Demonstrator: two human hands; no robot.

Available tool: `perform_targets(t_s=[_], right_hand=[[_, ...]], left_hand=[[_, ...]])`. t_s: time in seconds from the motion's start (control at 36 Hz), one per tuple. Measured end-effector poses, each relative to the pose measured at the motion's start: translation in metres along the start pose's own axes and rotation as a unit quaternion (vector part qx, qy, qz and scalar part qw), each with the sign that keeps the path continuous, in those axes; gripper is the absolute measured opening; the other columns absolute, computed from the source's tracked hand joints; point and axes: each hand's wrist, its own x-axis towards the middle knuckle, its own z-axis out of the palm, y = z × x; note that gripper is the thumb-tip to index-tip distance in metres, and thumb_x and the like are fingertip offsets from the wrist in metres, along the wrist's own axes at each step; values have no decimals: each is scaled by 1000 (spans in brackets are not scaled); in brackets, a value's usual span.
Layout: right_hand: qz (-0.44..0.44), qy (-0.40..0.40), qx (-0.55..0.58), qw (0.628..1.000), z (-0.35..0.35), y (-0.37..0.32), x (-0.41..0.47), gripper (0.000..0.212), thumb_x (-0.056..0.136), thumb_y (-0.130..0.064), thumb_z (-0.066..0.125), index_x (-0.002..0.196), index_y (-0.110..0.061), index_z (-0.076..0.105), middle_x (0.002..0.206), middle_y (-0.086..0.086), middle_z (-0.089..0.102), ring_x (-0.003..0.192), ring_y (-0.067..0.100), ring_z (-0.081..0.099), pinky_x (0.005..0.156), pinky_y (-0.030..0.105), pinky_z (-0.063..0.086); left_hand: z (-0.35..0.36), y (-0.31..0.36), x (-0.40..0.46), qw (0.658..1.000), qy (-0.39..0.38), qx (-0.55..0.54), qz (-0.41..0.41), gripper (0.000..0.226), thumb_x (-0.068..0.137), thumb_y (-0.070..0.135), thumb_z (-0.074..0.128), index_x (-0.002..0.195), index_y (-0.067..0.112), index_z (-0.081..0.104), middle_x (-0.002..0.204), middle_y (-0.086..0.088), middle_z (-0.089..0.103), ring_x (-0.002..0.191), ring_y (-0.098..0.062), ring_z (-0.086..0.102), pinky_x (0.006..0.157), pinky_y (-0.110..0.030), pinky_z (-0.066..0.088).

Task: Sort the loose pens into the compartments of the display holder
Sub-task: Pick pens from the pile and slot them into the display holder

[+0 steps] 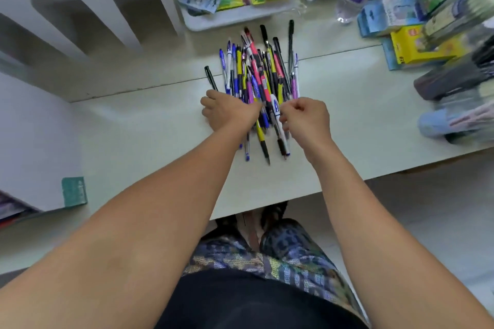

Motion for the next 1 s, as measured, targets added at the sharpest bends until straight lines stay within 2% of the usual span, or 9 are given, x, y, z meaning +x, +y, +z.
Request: perform_targets(t_s=[0.28,0.47,0.56,0.61,0.67,0.75,0.89,0.94,1.0], right_hand=[[-61,-125,-25,990,-3,7,43,19,92,-18,65,75,-21,72,73,0,73,65,13,65,71,36,57],[-102,-208,-62,971,-2,13,51,16,92,-17,64,82,-18,75,79,-6,73,72,10,67,72,31,58],[-105,-223,-56,967,1,10,53,15,91,-15,63,81,-16,74,81,-1,74,76,16,69,78,40,61],[-115,-229,-52,965,3,7,53,14,91,-15,63,83,-15,75,81,1,74,75,19,70,78,42,61],[-123,-233,-51,963,5,4,52,14,92,-17,64,84,-16,75,77,1,73,71,19,69,77,42,62],[-136,-244,-55,959,8,2,49,15,94,-20,65,84,-16,75,73,-1,71,69,15,67,75,40,61],[-98,-258,-16,961,9,-10,39,24,101,-28,62,89,-11,74,80,4,72,59,6,62,56,23,53],[-70,-276,8,959,12,-18,33,27,102,-36,60,92,-15,72,88,3,71,70,9,65,59,25,53],[-27,-309,39,950,18,-28,27,27,103,-45,55,105,-20,66,109,2,67,90,15,68,74,33,60]], left_hand=[[8,0,7,994,51,93,23,49,94,26,67,130,1,45,133,-17,46,117,-35,57,88,-37,48],[-4,-2,15,996,30,78,8,41,100,30,58,128,2,47,131,-18,51,114,-36,58,76,-30,37],[-10,-6,11,999,7,45,-13,41,100,27,58,130,3,46,126,-16,56,110,-33,58,75,-30,41],[-13,-14,6,999,-28,17,-23,37,100,25,55,129,4,47,116,-14,55,97,-31,56,74,-32,48],[-17,-24,-4,996,-64,-47,-30,23,99,20,51,117,7,49,100,-13,53,79,-29,51,62,-33,50],[-28,-37,-28,975,-129,-172,-53,4,98,10,43,98,14,43,76,-7,40,56,-19,33,48,-25,28],[-48,-55,-64,929,-209,-299,-68,17,97,6,40,88,20,34,66,2,36,51,-11,22,43,-22,20],[-53,-60,-75,911,-231,-333,-76,20,97,5,40,87,20,32,66,2,34,53,-12,19,43,-21,18],[-57,-64,-84,891,-252,-369,-86,21,98,4,41,85,19,33,65,2,35,51,-11,19,41,-20,18]])
